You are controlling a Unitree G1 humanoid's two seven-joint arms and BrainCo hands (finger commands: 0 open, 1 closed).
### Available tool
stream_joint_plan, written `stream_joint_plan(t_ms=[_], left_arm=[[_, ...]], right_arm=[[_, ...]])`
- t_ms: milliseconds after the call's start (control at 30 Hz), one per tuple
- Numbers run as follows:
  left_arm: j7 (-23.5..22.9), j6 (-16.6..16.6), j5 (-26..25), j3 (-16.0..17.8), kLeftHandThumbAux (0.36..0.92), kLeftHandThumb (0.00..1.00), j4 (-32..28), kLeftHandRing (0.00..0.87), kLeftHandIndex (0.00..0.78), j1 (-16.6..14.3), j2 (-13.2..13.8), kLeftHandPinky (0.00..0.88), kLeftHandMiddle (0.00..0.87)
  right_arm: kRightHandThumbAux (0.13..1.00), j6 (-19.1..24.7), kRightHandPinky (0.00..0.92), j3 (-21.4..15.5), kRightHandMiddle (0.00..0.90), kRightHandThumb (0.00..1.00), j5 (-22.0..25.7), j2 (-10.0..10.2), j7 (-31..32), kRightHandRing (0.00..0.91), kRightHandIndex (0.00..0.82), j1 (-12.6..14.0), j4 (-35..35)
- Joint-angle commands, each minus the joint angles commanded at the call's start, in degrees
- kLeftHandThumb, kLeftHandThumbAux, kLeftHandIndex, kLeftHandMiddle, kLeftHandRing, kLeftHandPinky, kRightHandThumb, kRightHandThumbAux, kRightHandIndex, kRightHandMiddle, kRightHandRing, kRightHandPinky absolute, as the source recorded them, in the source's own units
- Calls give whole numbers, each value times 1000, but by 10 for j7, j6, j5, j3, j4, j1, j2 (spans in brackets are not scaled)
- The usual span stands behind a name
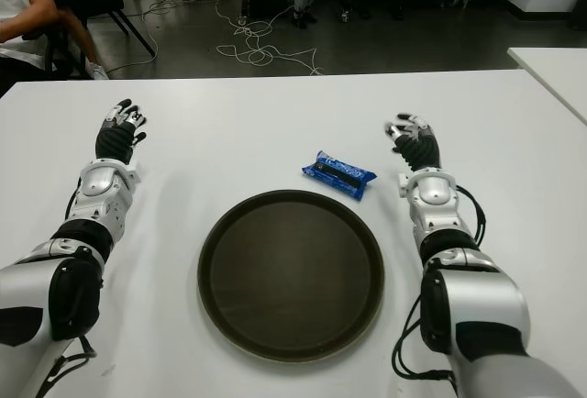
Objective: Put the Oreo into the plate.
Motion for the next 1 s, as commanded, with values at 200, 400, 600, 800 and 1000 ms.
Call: stream_joint_plan(t_ms=[200, 400, 600, 800, 1000], left_arm=[[-6, 7, 0, -2, 414, 94, -1, 18, 1, -3, -11, 137, 2], [-14, 19, 0, -4, 405, 128, -3, 14, 0, -4, -11, 189, 0], [-30, 26, -8, 3, 423, 278, -3, 60, 0, -3, -10, 290, 0], [-36, 19, -17, 13, 514, 474, -4, 182, 0, -1, -12, 401, 1], [2, -23, 27, -23, 606, 705, -9, 445, 165, 9, -12, 618, 277]], right_arm=[[418, -28, 4, 83, 3, 74, -104, -10, -138, 3, 2, 6, 0], [400, -66, 129, 120, 0, 178, -157, -11, -261, 6, 0, 12, 1], [409, -103, 386, 131, 91, 498, -173, -10, -321, 192, 15, 16, 2], [478, -93, 521, 150, 332, 674, -194, -13, -357, 455, 165, 14, 6], [653, -85, 661, 167, 538, 826, -212, -13, -388, 636, 375, 10, 6]])
